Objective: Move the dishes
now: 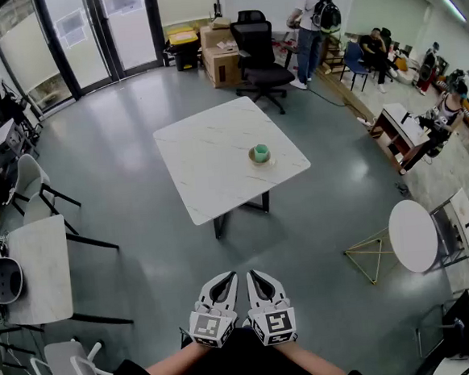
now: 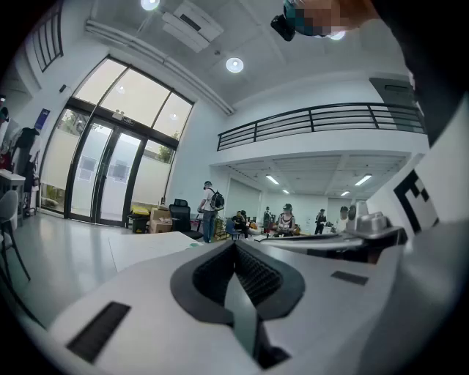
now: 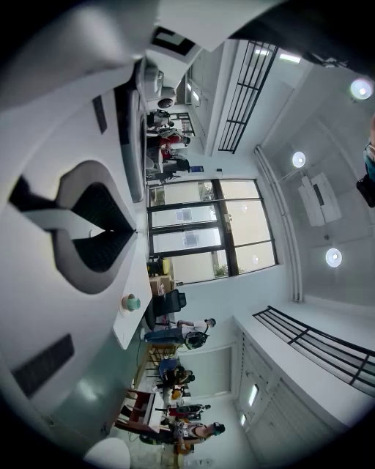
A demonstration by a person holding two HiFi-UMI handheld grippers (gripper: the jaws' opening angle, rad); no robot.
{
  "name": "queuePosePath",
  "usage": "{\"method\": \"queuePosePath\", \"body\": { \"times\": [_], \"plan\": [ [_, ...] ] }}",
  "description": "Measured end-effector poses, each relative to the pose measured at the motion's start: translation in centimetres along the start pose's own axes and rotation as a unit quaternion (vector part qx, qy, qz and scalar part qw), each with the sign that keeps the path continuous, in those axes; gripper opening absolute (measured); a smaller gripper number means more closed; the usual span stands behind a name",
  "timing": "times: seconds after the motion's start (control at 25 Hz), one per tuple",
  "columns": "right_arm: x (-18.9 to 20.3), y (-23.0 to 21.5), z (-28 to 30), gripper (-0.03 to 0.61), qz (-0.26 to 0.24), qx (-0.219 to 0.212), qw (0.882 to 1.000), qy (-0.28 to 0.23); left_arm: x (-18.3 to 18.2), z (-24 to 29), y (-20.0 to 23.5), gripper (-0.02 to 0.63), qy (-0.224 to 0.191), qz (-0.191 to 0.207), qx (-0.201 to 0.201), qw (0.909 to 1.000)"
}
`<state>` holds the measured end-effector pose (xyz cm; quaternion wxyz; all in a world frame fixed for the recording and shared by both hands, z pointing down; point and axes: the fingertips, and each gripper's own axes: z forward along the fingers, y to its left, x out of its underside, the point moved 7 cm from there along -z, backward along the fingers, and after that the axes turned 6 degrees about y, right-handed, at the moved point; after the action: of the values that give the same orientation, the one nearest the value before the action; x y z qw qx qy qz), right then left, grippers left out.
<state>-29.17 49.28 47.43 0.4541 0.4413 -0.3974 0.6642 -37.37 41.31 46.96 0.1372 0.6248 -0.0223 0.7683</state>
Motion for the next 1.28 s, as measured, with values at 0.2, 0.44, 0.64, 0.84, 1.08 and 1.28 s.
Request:
{"method": "queuePosePath", "body": {
  "times": [0.2,0.44,0.64,0.84,1.08,1.28],
  "plan": [
    [0.5,-2.1,-0.7,0.015,-0.011,-0.005,1.000,-0.005,0.1,1.6,-1.8,0.017,-0.008,0.003,0.003,1.0000],
    [0.4,-4.2,-1.9,0.015,-0.015,0.008,1.000,-0.011,-0.2,3.1,-3.9,0.017,-0.011,0.024,0.012,0.9996],
    [1.4,-5.8,-3.1,0.016,0.029,0.012,0.999,-0.020,0.3,3.0,-5.5,0.017,-0.029,0.007,0.030,0.9991],
    [2.4,-6.9,-3.5,0.017,0.062,0.034,0.997,-0.012,0.1,2.8,-4.8,0.017,-0.017,0.009,0.024,0.9995],
    [2.1,-7.8,-2.5,0.017,0.050,0.060,0.997,-0.012,0.7,4.3,-2.6,0.017,-0.009,0.000,0.026,0.9996],
    [1.9,-9.9,-0.2,0.017,0.046,0.089,0.995,0.015,0.9,8.6,-1.2,0.017,0.002,0.001,0.055,0.9985]
  ]
}}
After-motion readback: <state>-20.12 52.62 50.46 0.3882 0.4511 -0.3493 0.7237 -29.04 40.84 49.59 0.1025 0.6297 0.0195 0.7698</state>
